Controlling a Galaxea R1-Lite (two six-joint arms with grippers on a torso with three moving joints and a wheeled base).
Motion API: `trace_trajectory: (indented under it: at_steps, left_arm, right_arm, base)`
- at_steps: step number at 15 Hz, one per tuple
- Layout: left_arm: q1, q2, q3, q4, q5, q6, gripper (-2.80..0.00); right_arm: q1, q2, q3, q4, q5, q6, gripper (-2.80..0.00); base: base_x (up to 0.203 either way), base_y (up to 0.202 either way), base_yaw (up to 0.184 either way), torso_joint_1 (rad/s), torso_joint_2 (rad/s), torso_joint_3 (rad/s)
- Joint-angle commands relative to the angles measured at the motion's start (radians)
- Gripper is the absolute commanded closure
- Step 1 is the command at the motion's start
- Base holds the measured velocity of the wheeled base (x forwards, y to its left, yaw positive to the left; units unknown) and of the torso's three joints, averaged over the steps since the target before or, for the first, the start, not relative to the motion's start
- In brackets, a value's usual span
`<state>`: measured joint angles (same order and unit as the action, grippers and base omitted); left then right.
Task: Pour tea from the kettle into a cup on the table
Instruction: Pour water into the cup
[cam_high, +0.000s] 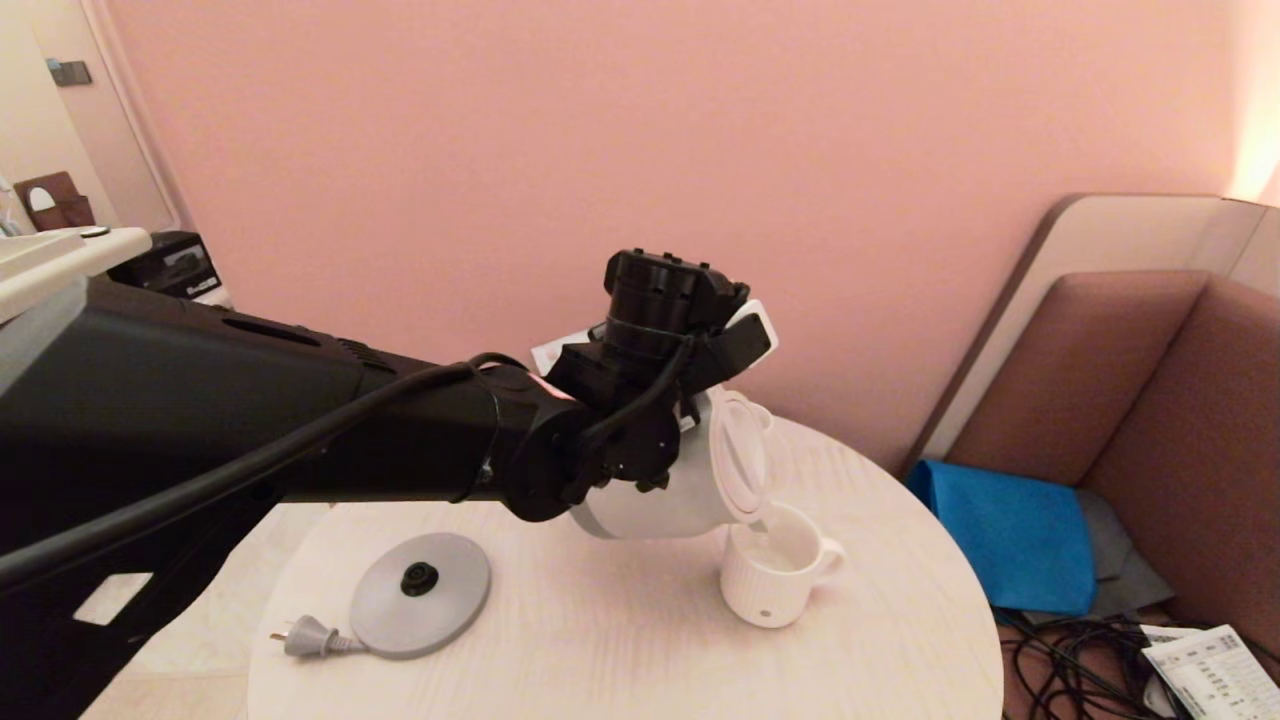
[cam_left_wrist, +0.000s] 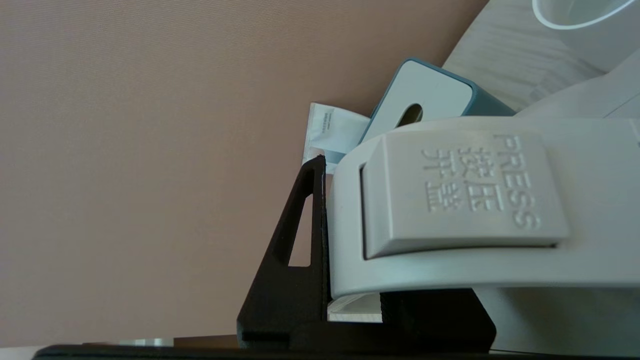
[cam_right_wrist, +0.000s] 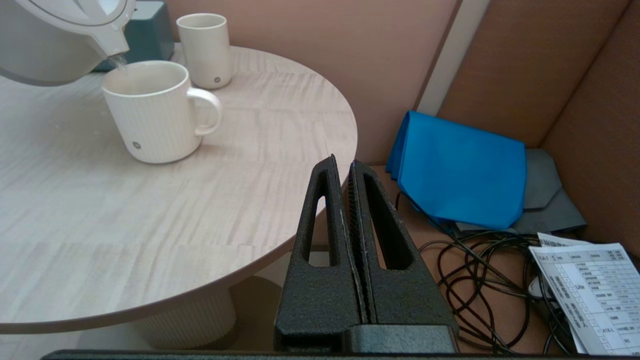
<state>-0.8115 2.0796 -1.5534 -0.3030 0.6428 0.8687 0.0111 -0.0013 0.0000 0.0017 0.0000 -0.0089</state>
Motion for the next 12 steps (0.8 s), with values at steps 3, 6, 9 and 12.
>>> trace_trajectory:
  at_steps: [3,6,9,12]
  left_arm:
    - [-0.006,0.005,-0.004,-0.001,0.011,0.029,0.0]
    - [-0.006,0.005,-0.005,-0.002,0.011,0.053,0.0]
    - [-0.006,0.018,-0.04,-0.001,0.01,0.064,0.0]
    - [-0.006,0.036,-0.09,-0.001,0.01,0.108,0.0]
  right_arm:
    - [0.001,0.001,0.0,0.0,0.0,0.0,0.0]
    - [0.0,0.001,0.0,0.0,0.0,0.0,0.0]
    - [0.001,0.001,0.0,0.0,0.0,0.0,0.0]
    - [0.001,0.001,0.0,0.0,0.0,0.0,0.0]
  base:
    - [0.0,0.0,0.0,0.0,0.0,0.0]
    - [0.0,0.0,0.0,0.0,0.0,0.0]
    - [0.0,0.0,0.0,0.0,0.0,0.0]
    - [0.0,0.0,0.0,0.0,0.0,0.0]
